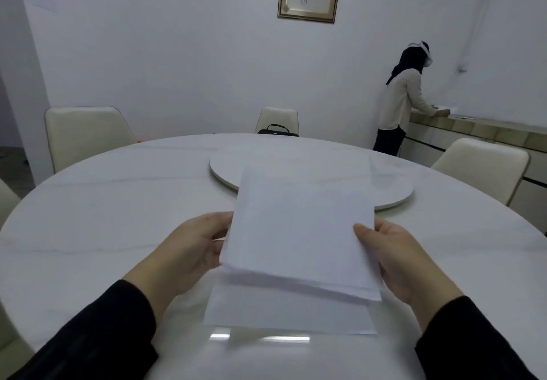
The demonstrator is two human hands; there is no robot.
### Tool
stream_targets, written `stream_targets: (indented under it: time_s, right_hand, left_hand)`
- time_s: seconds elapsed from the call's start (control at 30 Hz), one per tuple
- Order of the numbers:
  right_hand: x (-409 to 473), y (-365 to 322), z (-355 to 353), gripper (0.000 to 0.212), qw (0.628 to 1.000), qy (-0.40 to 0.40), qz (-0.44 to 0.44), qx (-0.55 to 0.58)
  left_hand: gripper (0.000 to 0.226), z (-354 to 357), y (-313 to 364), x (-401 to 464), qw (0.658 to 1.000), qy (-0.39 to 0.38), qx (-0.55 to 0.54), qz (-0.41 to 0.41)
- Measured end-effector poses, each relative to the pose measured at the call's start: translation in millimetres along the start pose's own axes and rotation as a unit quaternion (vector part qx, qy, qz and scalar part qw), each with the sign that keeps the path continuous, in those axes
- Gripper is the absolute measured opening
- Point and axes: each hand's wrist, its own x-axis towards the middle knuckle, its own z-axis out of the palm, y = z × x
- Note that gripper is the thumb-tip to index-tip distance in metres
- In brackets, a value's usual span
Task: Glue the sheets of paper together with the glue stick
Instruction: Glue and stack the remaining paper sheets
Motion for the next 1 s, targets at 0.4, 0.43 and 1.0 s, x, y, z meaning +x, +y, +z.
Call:
stream_targets:
  time_s: [0.4,0.43,1.0]
  right_hand:
    - [-2,24,1,0.013,0.958,0.118,0.036,-0.26]
    - [-2,23,1,0.012,0.954,0.118,0.03,-0.274]
    - [-4,22,-3,0.012,0.94,0.115,0.009,-0.321]
  left_hand:
    - [0.02,-21,-13,-5,0.924,0.102,0.367,-0.015]
    - [0.02,-21,-13,-6,0.916,0.102,0.387,-0.013]
    - [0.027,-23,-9,-14,0.851,0.077,0.519,-0.013]
